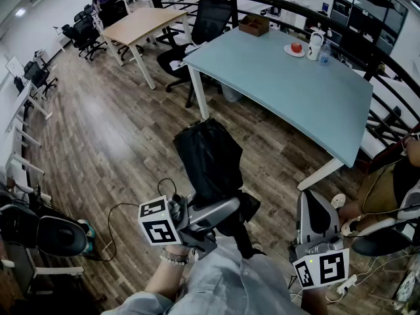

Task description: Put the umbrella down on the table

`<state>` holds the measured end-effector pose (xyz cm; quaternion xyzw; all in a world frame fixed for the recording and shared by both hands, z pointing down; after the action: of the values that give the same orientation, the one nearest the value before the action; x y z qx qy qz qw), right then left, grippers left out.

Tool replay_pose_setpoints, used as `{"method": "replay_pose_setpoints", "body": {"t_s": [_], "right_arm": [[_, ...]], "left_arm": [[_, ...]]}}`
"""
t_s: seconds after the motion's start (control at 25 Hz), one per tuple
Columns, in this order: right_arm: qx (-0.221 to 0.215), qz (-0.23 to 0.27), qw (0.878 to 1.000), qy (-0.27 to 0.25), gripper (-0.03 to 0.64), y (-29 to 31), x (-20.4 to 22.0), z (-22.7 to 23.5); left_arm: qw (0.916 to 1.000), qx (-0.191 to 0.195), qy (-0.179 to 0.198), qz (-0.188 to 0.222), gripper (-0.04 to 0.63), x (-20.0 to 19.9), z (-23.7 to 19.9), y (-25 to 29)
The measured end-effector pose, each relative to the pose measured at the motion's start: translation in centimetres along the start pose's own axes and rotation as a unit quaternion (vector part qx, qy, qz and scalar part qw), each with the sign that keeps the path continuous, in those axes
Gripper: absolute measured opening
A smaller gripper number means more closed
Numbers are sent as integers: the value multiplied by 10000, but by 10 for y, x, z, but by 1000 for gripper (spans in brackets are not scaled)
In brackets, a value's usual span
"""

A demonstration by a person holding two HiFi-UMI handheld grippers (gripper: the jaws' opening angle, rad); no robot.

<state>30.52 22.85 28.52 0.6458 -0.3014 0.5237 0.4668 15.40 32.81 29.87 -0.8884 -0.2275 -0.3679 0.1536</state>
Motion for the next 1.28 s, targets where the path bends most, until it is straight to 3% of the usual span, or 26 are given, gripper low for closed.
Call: {"method": "replay_pose_setpoints", "body": {"t_s": [0.76, 1.28], "right_arm": [[112, 29, 9998, 185, -8, 18, -7, -51], [-144, -58, 9999, 34, -8, 41, -9, -73]], "left_arm": [[9998, -34, 184, -111, 278, -13, -8, -60], [9992, -303, 197, 195, 278, -22, -15, -101]]}}
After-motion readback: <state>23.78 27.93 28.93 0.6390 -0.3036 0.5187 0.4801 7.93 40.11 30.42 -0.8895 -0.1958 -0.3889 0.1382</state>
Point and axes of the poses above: the fingertips, and each gripper's own axes: y forward along the fingers, z to its right, x out of its underside, the point moved 3 cm from there along -y, backward along the fingers, and after that the axes turned 15 degrees about -z, right-handed, at the moved point
